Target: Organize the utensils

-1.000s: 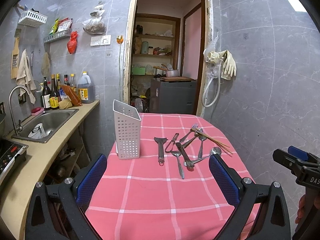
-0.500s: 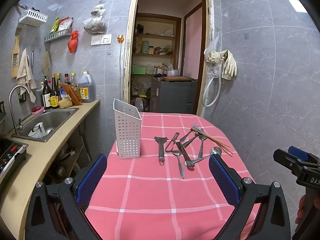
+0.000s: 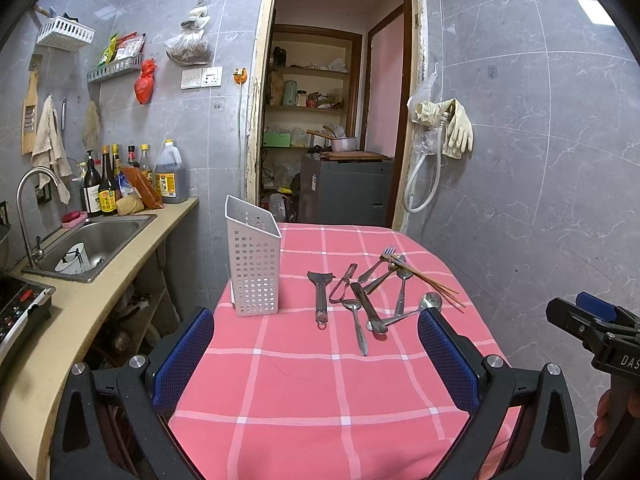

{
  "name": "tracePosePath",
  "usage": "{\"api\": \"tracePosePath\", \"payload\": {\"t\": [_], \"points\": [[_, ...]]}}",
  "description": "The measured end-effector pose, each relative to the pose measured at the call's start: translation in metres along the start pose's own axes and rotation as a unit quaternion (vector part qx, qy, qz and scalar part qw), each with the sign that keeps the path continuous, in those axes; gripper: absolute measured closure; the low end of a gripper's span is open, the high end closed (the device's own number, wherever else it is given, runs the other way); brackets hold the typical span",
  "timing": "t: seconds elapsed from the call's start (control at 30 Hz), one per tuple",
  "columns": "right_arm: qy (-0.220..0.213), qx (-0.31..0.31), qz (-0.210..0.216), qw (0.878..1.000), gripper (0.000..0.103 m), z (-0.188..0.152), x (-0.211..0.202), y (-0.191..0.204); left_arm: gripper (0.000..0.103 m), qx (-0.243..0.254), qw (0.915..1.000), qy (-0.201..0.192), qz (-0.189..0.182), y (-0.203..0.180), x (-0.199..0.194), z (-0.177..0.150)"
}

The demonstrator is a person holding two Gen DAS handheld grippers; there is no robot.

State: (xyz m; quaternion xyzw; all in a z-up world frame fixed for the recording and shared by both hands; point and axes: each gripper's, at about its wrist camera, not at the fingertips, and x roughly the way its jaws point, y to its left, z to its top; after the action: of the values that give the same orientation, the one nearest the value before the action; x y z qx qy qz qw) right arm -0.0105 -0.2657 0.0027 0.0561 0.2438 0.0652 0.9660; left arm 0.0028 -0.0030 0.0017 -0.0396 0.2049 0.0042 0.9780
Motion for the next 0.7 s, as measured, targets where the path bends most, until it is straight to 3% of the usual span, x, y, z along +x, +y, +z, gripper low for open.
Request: {"api": "tracePosePath", "payload": {"t": [0.7], "points": [[0.002, 0.013, -0.016, 1.000, 0.001, 0.006, 0.016, -0.008, 0.000, 0.008, 0.9998, 0.013, -0.009, -0.004, 0.018, 0.001]]}}
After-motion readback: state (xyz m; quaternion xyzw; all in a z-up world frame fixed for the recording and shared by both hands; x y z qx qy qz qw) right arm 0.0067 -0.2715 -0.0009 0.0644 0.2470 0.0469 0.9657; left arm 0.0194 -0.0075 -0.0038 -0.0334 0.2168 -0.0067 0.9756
